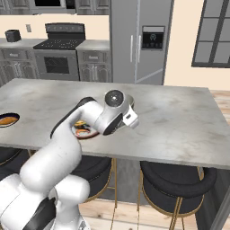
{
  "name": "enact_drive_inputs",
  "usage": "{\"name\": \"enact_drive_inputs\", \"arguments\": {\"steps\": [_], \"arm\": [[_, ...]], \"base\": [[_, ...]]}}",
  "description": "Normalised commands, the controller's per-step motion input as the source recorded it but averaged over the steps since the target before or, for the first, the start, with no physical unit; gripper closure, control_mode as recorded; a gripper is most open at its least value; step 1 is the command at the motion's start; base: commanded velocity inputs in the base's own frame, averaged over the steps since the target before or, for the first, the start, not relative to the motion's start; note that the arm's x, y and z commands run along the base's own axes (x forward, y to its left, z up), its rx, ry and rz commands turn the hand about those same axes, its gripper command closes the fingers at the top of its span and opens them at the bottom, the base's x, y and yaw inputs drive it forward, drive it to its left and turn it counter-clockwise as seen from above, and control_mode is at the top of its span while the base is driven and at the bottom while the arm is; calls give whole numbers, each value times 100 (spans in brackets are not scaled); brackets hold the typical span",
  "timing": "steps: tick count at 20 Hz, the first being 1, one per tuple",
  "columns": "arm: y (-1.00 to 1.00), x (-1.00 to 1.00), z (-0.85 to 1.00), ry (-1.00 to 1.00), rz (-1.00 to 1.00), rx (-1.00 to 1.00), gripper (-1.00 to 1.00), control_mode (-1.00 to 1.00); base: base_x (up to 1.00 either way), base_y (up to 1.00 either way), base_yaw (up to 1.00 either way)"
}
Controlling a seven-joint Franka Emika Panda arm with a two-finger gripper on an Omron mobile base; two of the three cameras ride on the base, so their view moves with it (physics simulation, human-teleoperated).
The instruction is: Take the smaller bowl and place it next to the appetizer plate on the dining counter , and place the larger bowl next to the plate with cooked food.
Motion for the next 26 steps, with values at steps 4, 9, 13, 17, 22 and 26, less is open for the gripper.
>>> {"name": "enact_drive_inputs", "arguments": {"steps": [4, 9, 13, 17, 22, 26], "arm": [[-1, 55, -42, 0, 0, 0, 100, -100], [0, 52, -47, 0, 0, 0, 100, -100], [-8, 54, -43, 0, 0, 0, 100, -100], [-21, 50, -38, 0, 0, 0, 100, -100], [-18, 45, -34, 0, 0, 0, 100, -100], [-8, 34, -32, 0, 0, 0, 100, -100]], "base": [[0, 0, 0], [0, 0, 0], [0, 0, 0], [0, 0, 0], [0, 0, 0], [0, 0, 0]]}}
